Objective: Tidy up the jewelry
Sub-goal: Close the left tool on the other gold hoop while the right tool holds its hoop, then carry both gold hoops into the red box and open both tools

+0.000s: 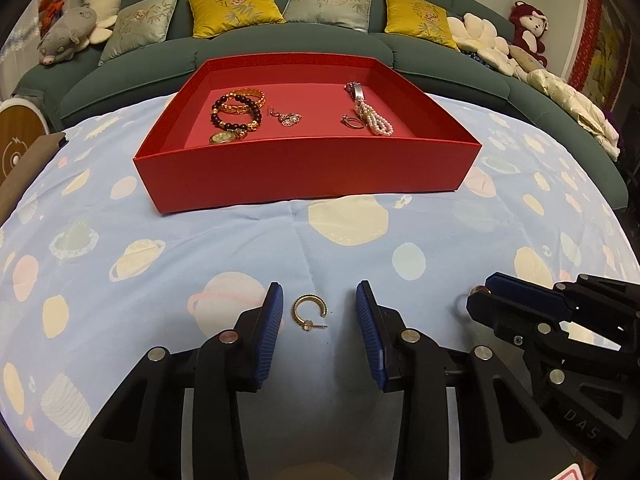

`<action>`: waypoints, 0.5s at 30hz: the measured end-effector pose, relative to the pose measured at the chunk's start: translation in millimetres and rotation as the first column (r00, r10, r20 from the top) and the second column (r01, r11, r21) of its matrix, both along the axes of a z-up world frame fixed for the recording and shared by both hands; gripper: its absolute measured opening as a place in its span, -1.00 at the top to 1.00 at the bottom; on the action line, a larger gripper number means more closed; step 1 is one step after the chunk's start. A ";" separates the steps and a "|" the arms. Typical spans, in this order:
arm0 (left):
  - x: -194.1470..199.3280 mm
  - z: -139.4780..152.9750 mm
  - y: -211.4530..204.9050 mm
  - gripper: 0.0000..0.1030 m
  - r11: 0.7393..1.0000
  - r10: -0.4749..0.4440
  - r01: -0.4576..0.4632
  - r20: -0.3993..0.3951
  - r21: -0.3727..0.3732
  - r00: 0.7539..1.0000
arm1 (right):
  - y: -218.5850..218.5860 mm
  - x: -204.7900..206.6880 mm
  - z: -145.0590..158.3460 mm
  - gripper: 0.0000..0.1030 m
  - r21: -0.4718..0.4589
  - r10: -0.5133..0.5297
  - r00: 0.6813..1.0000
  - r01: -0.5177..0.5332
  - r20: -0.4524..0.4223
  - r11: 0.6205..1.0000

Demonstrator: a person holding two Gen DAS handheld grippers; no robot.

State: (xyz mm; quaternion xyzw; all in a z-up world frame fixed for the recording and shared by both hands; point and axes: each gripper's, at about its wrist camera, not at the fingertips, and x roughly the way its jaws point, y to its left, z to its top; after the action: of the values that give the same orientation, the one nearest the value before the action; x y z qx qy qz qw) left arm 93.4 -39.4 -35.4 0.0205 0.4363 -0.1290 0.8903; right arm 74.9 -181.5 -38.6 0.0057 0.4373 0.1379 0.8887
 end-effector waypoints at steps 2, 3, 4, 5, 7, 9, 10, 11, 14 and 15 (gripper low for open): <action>-0.2 0.3 -1.5 0.64 1.000 -0.009 0.009 0.001 0.006 1.000 | -3.8 -0.2 0.3 0.69 0.003 -0.008 1.000 0.008 0.001 1.000; 0.2 0.6 -1.4 0.73 1.000 -0.013 0.013 -0.002 0.002 1.000 | -5.2 -0.1 0.7 0.69 0.005 -0.011 1.000 0.011 0.000 1.000; 0.4 1.0 -0.5 0.73 1.000 -0.015 0.015 -0.005 -0.005 1.000 | -6.1 0.1 1.2 0.69 0.008 -0.014 1.000 0.014 0.000 1.000; 0.8 1.2 -0.5 0.73 1.000 -0.016 0.016 -0.008 -0.011 1.000 | -7.2 0.2 1.7 0.69 0.012 -0.016 1.000 0.016 0.000 1.000; 0.5 2.4 -0.1 0.73 1.000 -0.018 0.018 -0.011 -0.019 1.000 | -8.3 0.4 2.9 0.69 0.016 -0.019 1.000 0.019 0.001 1.000; -0.2 5.8 1.1 0.73 0.999 -0.017 0.017 -0.007 -0.028 1.000 | -9.4 0.7 4.8 0.69 0.020 -0.023 1.000 0.023 0.005 1.000; -0.4 9.1 2.6 0.73 0.999 -0.015 0.015 -0.004 -0.040 1.000 | -10.0 1.2 6.2 0.69 0.023 -0.026 1.000 0.026 0.007 0.999; -0.1 13.6 4.7 0.73 0.998 -0.012 0.012 -0.002 -0.056 1.000 | -10.8 2.0 8.0 0.69 0.028 -0.028 1.000 0.028 0.010 0.999; 2.1 33.1 9.6 0.73 0.994 -0.007 0.009 0.019 -0.104 1.000 | -12.3 5.5 18.5 0.69 0.041 -0.035 0.999 0.034 0.032 0.999; 3.6 41.3 10.5 0.73 0.994 -0.006 0.010 0.036 -0.112 0.999 | -12.7 8.0 23.7 0.69 0.043 -0.039 0.998 0.037 0.044 0.998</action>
State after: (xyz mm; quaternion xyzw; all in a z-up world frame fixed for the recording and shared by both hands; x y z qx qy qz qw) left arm 97.0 -28.9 5.9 -0.0254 0.4126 -0.1565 0.8970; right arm 82.9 -194.3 -14.9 0.0296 0.4140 0.1304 0.9004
